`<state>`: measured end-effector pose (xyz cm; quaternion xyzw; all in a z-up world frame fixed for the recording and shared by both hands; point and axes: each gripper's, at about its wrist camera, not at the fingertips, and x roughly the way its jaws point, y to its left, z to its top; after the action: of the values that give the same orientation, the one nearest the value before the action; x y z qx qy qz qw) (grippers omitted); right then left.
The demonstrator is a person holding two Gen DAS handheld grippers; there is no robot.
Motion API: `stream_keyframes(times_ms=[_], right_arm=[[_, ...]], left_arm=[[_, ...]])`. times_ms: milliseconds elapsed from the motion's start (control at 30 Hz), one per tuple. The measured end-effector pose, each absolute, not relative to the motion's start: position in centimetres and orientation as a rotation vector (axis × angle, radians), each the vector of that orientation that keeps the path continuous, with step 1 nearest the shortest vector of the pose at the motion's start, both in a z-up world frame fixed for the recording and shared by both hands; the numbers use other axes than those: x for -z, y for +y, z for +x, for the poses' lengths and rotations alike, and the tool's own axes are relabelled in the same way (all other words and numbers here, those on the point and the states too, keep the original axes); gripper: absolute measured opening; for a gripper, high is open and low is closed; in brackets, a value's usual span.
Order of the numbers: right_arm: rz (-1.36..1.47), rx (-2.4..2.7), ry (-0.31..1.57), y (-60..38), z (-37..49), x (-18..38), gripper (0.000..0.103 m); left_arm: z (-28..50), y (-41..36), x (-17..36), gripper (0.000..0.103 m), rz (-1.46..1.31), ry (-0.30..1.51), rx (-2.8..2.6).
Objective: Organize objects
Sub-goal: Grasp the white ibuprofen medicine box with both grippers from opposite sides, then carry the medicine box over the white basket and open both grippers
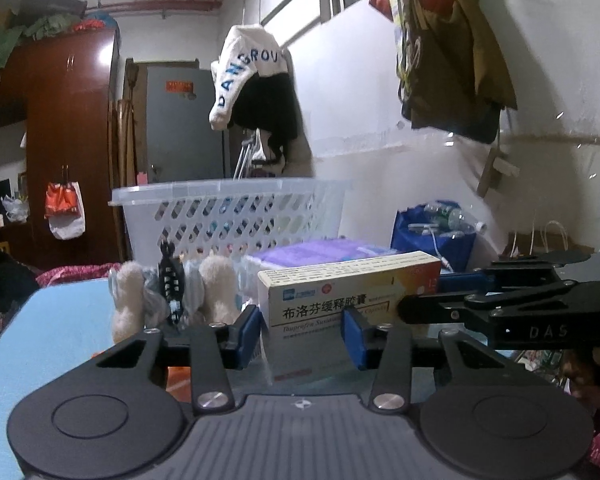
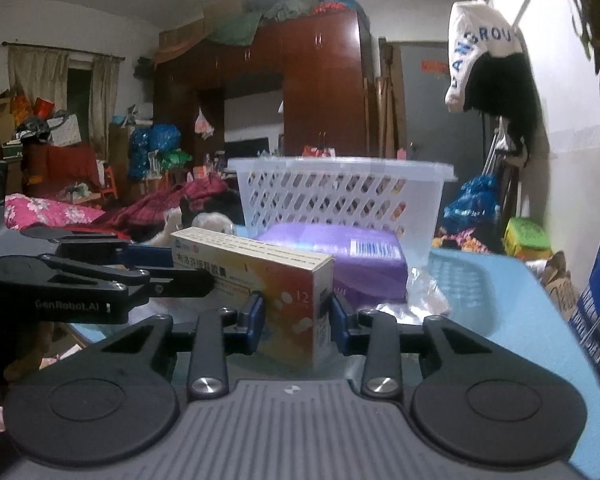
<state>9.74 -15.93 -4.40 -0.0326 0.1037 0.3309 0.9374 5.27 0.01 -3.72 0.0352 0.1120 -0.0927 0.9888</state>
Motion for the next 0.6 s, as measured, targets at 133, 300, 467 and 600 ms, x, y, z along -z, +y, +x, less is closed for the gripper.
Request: stream_keyframes(times_ms=[133,300,467,600], right_arm=[[-0.069,-0.677,0.179,-15.9,9.3,3.4,0.035],[-0.088,-0.673,0.158,-15.6,9.8,2.1,0.035],[-0.103,-0.673,0.102,-15.2,10.9,-2.0,0.035],[-0.112,-0.663,0.065,-14.6,13.1,-5.9,0.035]], left_arm=[[4.9,-0.3,2.8,0.046,0.087,0.19,0.181],[5.0,-0.4,1.5,0.046,0.08,0.165,0.18],[6.1,0.2,-2.7,0.046,0.07,0.113,0.185],[8.7,0.8,-7.1,0.046,0.067,0.093,0.188]])
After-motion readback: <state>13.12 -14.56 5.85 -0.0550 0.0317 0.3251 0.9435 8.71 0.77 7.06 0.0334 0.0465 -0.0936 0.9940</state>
